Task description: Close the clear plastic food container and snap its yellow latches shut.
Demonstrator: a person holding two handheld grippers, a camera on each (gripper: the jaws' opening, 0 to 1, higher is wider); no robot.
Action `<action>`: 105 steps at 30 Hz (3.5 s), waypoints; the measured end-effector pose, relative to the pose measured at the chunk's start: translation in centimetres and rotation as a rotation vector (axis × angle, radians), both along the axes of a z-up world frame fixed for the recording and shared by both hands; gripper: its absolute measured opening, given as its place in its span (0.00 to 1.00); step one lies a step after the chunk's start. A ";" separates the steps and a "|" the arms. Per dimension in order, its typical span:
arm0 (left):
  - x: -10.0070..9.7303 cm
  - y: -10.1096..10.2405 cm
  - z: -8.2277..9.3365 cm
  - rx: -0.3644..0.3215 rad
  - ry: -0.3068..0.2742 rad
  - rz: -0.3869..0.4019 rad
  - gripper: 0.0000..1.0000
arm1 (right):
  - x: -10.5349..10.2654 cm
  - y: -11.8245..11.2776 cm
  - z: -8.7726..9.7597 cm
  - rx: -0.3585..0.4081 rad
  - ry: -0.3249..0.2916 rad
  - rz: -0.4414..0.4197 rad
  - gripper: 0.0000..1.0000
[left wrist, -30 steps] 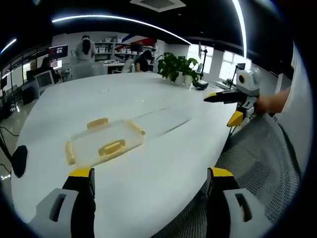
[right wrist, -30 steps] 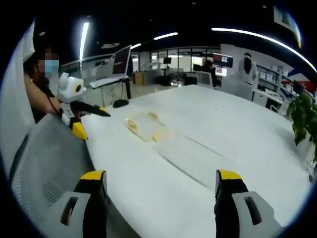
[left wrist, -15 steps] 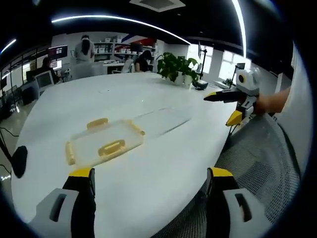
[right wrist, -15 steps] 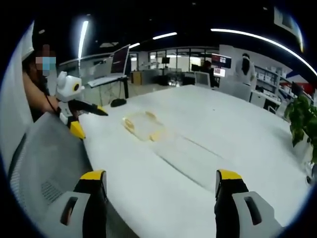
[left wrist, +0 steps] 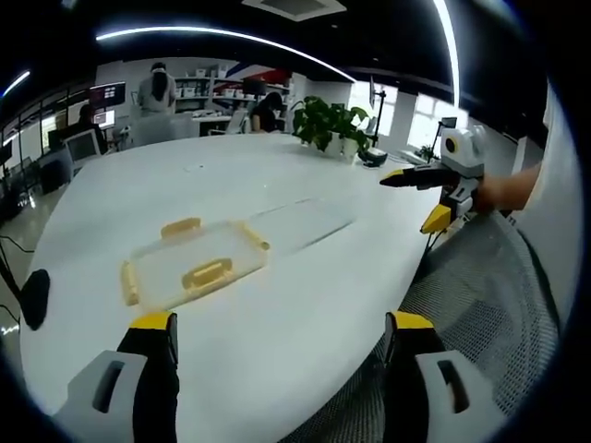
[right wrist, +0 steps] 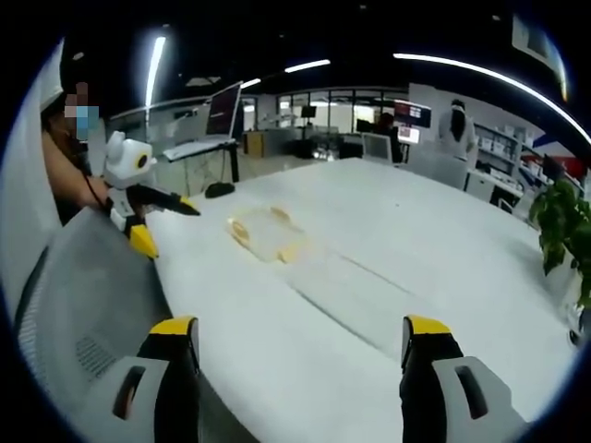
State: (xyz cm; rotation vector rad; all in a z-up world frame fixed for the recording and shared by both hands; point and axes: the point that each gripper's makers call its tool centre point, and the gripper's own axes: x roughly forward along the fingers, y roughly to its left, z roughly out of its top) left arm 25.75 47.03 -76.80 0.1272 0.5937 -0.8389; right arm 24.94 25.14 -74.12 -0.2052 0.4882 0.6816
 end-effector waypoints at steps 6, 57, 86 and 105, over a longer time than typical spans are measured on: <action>0.1 0.1 0.0 0.014 -0.006 -0.003 0.93 | -0.3 0.7 0.0 -0.024 -0.003 0.038 0.91; 3.6 0.7 0.3 0.027 -0.051 -0.034 0.89 | 4.3 4.5 -0.3 -0.090 -0.028 0.200 0.83; 6.2 2.0 -1.0 0.082 -0.034 -0.042 0.84 | 7.2 7.9 -1.3 -0.136 -0.003 0.325 0.73; 7.6 2.7 -2.2 0.125 -0.025 -0.057 0.81 | 9.1 9.8 -2.6 -0.184 0.005 0.411 0.70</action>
